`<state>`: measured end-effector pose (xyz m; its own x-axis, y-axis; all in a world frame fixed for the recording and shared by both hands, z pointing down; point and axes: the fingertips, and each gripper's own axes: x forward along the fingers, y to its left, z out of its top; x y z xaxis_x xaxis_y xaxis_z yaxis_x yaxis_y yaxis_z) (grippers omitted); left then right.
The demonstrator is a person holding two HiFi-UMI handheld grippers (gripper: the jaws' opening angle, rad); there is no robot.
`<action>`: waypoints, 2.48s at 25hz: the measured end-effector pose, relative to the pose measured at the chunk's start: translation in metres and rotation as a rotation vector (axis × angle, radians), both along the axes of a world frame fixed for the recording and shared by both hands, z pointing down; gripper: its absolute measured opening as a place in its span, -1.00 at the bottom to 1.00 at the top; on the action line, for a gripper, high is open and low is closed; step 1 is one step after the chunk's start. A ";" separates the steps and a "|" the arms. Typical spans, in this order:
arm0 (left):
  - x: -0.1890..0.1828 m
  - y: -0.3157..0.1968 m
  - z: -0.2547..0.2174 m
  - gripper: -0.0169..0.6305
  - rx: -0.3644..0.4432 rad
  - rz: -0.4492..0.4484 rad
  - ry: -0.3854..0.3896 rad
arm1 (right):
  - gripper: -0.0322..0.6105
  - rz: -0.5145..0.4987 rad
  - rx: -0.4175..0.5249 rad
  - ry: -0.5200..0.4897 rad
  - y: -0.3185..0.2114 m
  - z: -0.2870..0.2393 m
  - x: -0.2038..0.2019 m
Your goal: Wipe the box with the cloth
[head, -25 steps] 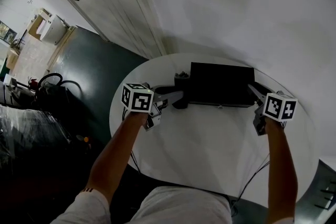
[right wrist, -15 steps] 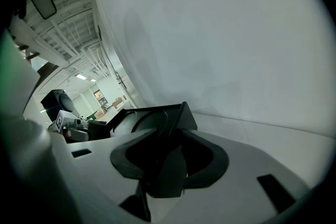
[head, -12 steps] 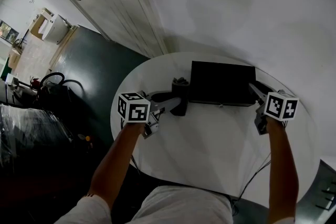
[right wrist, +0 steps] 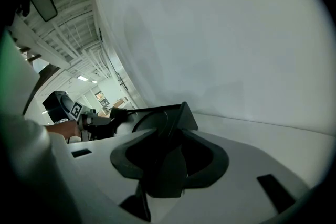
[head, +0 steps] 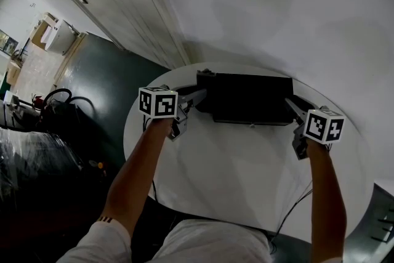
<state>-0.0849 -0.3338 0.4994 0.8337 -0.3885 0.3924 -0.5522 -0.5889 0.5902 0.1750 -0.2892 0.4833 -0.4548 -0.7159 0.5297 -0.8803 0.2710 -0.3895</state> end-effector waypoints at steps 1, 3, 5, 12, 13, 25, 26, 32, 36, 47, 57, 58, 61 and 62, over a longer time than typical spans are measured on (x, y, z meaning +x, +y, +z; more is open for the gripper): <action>0.000 -0.005 0.003 -0.61 -0.004 -0.004 -0.010 | -0.46 0.000 0.001 -0.002 0.000 0.000 0.000; 0.000 -0.013 0.006 -0.61 -0.010 -0.009 -0.024 | -0.46 0.000 0.003 -0.006 0.000 0.000 -0.001; 0.002 -0.016 0.007 -0.61 -0.013 -0.008 -0.024 | -0.46 0.003 0.005 -0.008 0.000 0.000 0.000; 0.010 -0.007 0.002 -0.61 -0.013 -0.016 -0.004 | -0.46 0.014 0.010 -0.017 0.000 0.001 0.002; 0.011 -0.004 0.000 -0.61 -0.010 -0.015 0.000 | -0.46 0.015 0.011 -0.017 0.000 0.001 0.002; 0.009 0.056 -0.006 -0.61 0.018 0.030 -0.025 | -0.46 0.011 0.012 -0.013 -0.001 0.000 0.002; 0.008 0.062 -0.006 -0.61 0.015 0.035 -0.023 | -0.46 0.009 0.012 -0.014 -0.001 -0.001 0.002; 0.003 0.089 -0.010 -0.61 0.003 0.080 -0.012 | -0.46 0.005 0.014 -0.014 -0.002 0.000 0.002; -0.003 0.083 -0.012 -0.62 0.020 0.069 -0.021 | -0.46 0.000 0.015 -0.015 -0.001 -0.001 0.002; -0.002 0.007 -0.006 -0.62 0.044 -0.028 -0.085 | -0.45 -0.001 0.016 -0.028 -0.001 0.000 0.001; 0.010 -0.015 0.003 -0.62 0.005 -0.023 -0.056 | -0.46 0.012 0.022 -0.038 0.000 -0.001 0.001; 0.012 -0.013 0.002 -0.62 0.008 -0.017 -0.049 | -0.46 0.015 0.024 -0.039 0.000 -0.001 0.002; 0.015 -0.003 -0.003 -0.61 0.023 -0.008 -0.042 | -0.46 0.020 0.026 -0.043 0.001 0.000 0.003; 0.015 0.001 -0.005 -0.62 0.027 -0.006 -0.040 | -0.46 0.021 0.026 -0.043 0.001 0.000 0.002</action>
<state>-0.0696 -0.3327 0.4943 0.8154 -0.4042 0.4145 -0.5784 -0.6008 0.5518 0.1773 -0.2884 0.4837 -0.4616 -0.7385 0.4915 -0.8685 0.2634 -0.4198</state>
